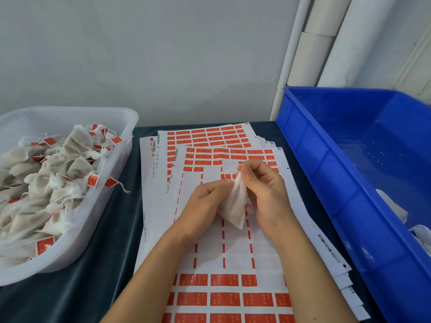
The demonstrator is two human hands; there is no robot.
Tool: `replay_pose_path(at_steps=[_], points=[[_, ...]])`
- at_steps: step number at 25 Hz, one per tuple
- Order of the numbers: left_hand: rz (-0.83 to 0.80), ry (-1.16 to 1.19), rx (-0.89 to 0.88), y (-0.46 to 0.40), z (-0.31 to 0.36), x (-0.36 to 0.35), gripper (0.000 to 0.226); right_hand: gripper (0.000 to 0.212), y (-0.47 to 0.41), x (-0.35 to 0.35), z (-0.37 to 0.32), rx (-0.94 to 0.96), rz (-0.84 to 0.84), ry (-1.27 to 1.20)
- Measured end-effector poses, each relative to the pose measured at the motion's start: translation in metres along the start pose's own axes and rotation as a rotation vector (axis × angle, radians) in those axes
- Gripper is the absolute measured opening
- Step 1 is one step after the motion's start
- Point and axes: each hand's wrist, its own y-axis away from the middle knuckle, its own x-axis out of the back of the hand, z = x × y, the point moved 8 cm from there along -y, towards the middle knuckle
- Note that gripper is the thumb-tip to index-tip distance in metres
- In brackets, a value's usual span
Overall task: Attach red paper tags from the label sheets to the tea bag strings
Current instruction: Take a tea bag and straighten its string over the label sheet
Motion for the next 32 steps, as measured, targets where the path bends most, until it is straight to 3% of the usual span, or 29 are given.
replay_pose_path(at_steps=[12,17,21,25,28,30,32], points=[[-0.055,-0.032,-0.053,0.000,0.003,-0.002,0.026,0.019,-0.003,0.004,0.000,-0.024,0.007,-0.207],[-0.069,-0.158,0.005,-0.001,-0.004,-0.006,0.050,0.024,-0.004,0.010,-0.001,-0.026,0.053,-0.200],[-0.064,-0.192,0.002,-0.003,-0.004,-0.006,0.036,0.039,-0.005,0.017,0.002,-0.045,0.111,-0.276],[-0.052,-0.208,0.024,-0.002,-0.006,-0.004,0.033,0.022,-0.011,0.032,0.007,-0.069,0.220,-0.362],[0.008,-0.132,0.036,0.000,-0.005,0.001,0.033,0.024,-0.013,0.041,0.004,-0.021,0.301,-0.079],[0.079,-0.031,0.026,0.001,-0.002,0.008,0.033,0.032,-0.012,0.033,-0.002,0.049,0.250,0.202],[0.122,0.018,0.013,0.001,0.001,0.011,0.033,0.042,-0.010,0.022,-0.008,0.177,0.162,0.321]])
